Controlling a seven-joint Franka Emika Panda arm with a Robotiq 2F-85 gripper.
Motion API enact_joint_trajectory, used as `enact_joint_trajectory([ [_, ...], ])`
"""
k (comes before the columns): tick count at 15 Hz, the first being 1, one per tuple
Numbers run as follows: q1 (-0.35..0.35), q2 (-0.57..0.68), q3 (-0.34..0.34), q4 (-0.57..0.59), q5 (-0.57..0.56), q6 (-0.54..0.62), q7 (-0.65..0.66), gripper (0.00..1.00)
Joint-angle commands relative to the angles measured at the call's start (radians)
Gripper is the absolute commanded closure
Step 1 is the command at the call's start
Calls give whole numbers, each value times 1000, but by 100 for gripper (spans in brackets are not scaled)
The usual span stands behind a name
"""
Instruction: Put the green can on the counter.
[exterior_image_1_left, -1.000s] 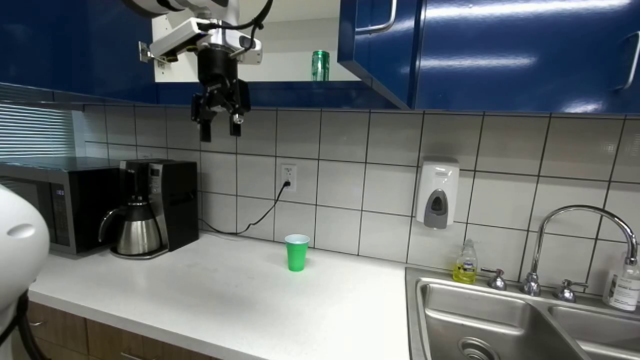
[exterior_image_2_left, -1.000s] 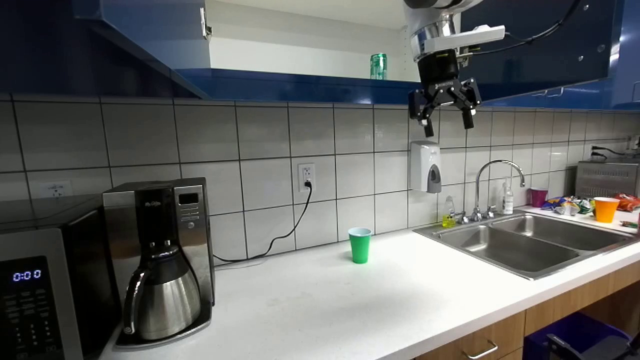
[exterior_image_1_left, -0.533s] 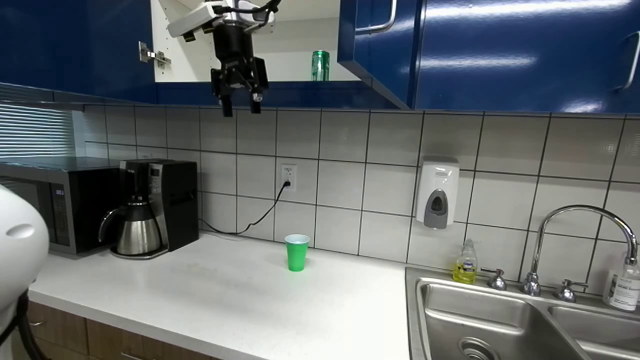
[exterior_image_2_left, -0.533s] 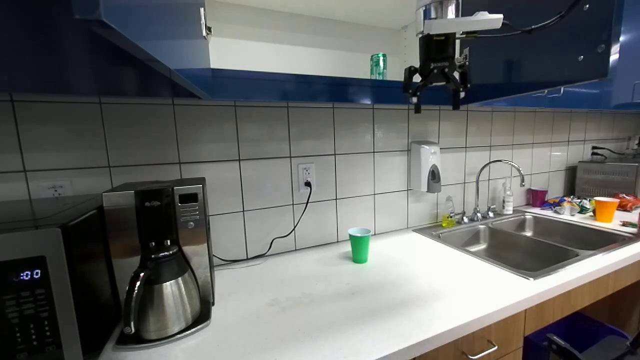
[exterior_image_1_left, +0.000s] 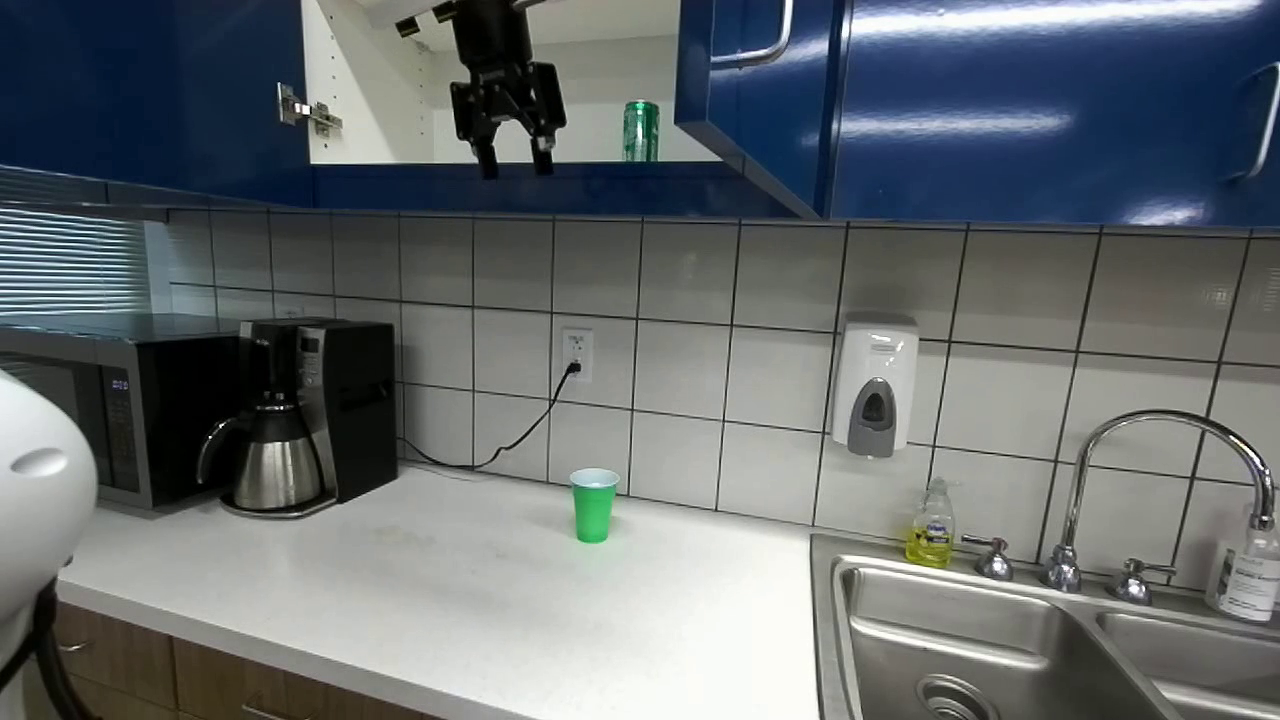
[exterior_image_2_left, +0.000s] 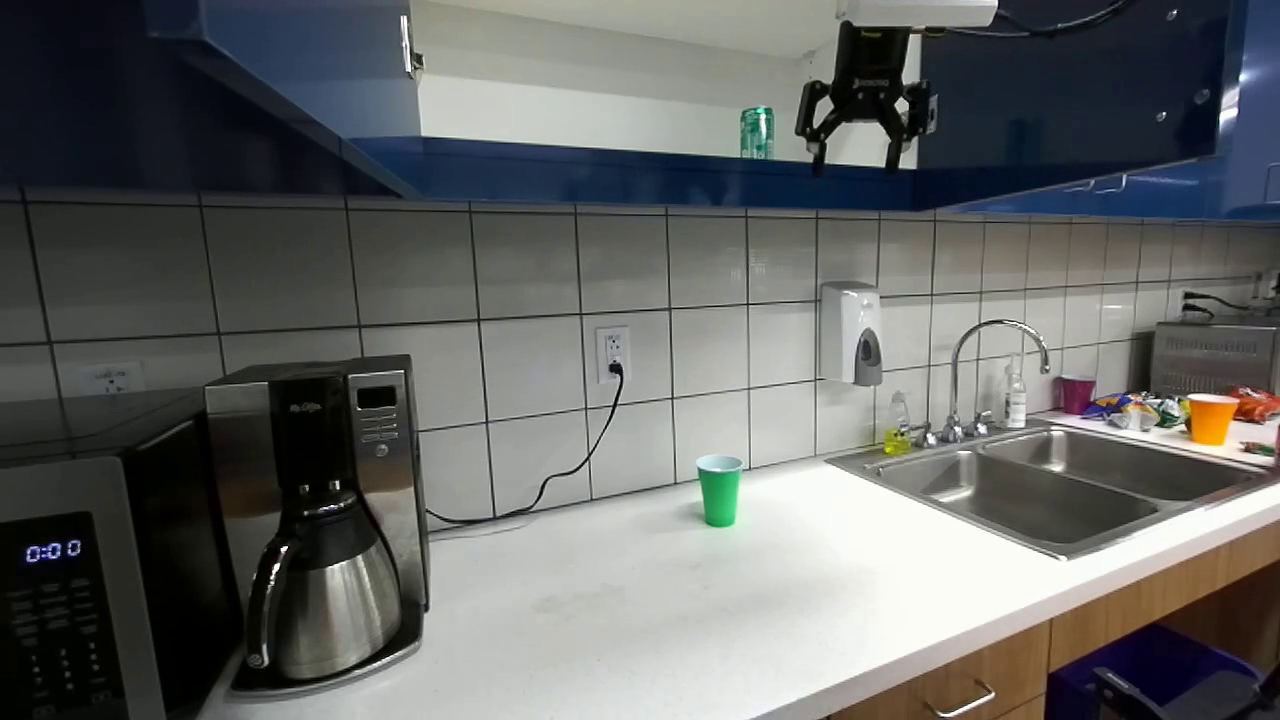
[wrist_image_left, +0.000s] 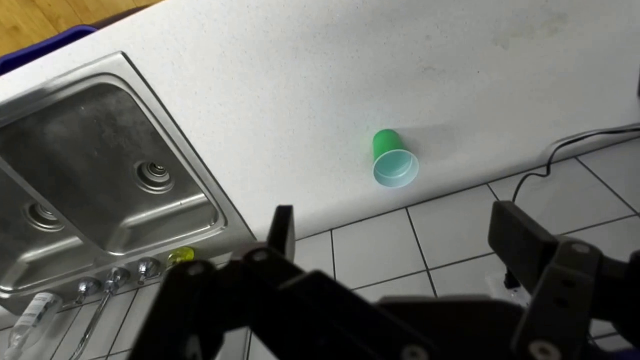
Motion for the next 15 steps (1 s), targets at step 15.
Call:
enact_joint_trajectory([
  [15, -7, 326, -10, 467, 0, 50, 41, 0],
])
